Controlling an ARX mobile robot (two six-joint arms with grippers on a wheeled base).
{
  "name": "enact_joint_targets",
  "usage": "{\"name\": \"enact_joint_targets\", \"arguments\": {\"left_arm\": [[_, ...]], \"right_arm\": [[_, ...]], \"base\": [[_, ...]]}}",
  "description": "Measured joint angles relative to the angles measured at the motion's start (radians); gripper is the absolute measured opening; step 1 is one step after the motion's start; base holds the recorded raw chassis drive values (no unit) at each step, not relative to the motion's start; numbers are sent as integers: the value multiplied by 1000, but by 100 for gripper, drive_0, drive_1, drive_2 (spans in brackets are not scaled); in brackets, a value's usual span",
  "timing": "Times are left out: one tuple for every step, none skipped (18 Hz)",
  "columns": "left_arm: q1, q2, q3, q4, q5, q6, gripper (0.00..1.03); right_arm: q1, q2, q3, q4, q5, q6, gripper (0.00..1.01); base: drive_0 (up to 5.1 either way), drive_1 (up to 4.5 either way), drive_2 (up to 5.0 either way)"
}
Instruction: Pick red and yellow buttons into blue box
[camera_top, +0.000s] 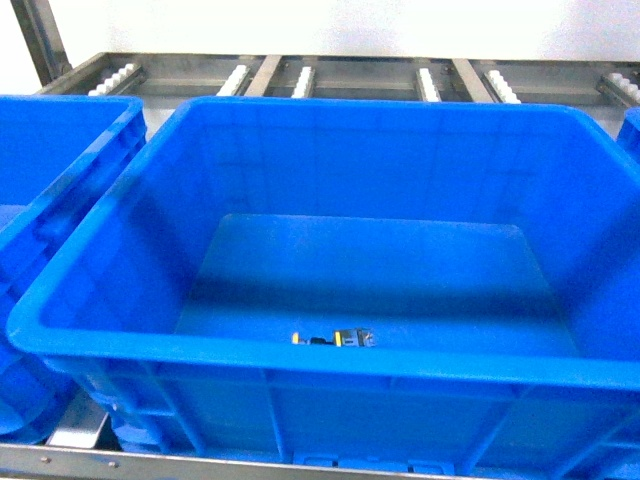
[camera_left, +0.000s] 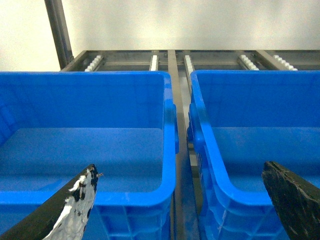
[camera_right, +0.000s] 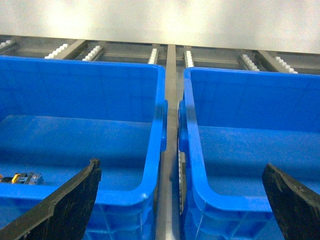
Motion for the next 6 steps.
{"name": "enact_joint_targets", "arguments": {"left_arm": [[0,0,0,0,0,0,98],[0,0,0,2,0,0,98],[0,0,0,4,0,0,98],[0,0,0,5,0,0,98],[0,0,0,0,0,0,98],[0,0,0,-5,0,0,98]], "right_arm": [[0,0,0,2,0,0,98],[0,0,0,3,0,0,98],[0,0,0,6,0,0,98],[0,0,0,6,0,0,98],[0,0,0,2,0,0,98],[0,0,0,0,0,0,98]], "base": [[0,-410,411],[0,-410,411],[0,-410,411],[4,-379,388],[-272,-185,487],[-275,-164,488]]}}
